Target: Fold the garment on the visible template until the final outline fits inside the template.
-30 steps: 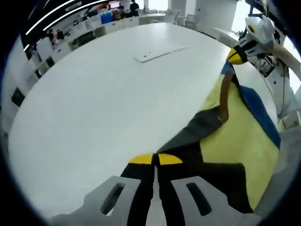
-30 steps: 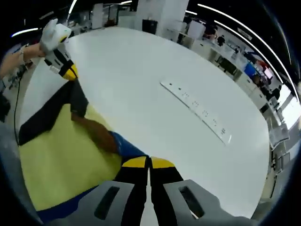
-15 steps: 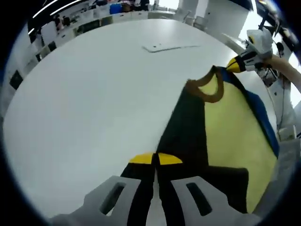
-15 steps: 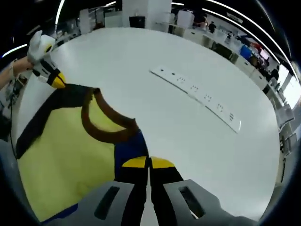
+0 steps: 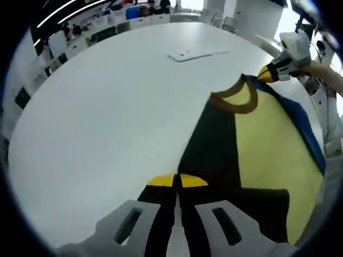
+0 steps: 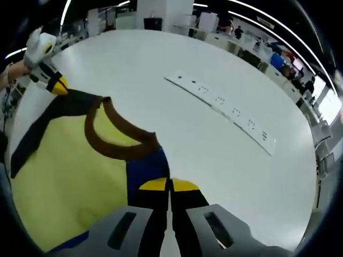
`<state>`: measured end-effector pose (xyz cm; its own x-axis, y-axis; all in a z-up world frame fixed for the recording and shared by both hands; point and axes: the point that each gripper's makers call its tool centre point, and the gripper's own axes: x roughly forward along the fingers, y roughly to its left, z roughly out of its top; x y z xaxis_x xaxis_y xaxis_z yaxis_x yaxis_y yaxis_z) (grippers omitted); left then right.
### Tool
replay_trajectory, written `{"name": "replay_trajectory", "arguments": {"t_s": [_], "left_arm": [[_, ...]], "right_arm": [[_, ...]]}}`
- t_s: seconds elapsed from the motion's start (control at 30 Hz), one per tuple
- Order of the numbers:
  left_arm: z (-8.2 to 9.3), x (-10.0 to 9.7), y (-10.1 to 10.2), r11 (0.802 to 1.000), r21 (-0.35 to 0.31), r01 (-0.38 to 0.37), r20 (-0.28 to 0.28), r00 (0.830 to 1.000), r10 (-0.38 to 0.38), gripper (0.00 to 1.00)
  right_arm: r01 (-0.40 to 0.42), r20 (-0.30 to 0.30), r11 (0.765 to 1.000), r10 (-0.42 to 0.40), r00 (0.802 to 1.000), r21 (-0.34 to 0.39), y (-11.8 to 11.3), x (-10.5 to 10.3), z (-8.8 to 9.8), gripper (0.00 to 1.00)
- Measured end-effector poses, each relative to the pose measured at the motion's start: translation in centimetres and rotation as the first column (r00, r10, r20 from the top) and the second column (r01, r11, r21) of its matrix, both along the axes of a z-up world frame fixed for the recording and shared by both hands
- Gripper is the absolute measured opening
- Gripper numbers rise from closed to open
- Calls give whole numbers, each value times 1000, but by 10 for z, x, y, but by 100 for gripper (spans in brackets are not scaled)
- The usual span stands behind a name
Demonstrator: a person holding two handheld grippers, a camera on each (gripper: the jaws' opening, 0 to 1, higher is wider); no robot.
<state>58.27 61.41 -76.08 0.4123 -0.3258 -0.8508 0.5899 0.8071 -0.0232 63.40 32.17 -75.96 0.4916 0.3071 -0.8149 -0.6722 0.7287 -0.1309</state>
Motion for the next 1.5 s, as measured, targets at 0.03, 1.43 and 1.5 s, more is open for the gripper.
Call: {"name": "replay_trajectory", "arguments": {"t_s": [0.03, 1.43, 1.5], "left_arm": [[1, 1, 0, 1000, -2, -1, 7, 1000, 1, 0], [69, -48, -39, 987, -50, 150, 71, 987, -147, 40], [72, -53, -40, 986, -54, 157, 77, 985, -152, 42]], "right_arm": [[-2, 0, 1000, 2, 1000, -2, 0, -1, 0, 1], [-174, 98, 983, 167, 981, 64, 29, -50, 59, 35], [-180, 90, 982, 174, 981, 65, 29, -56, 59, 39]]}}
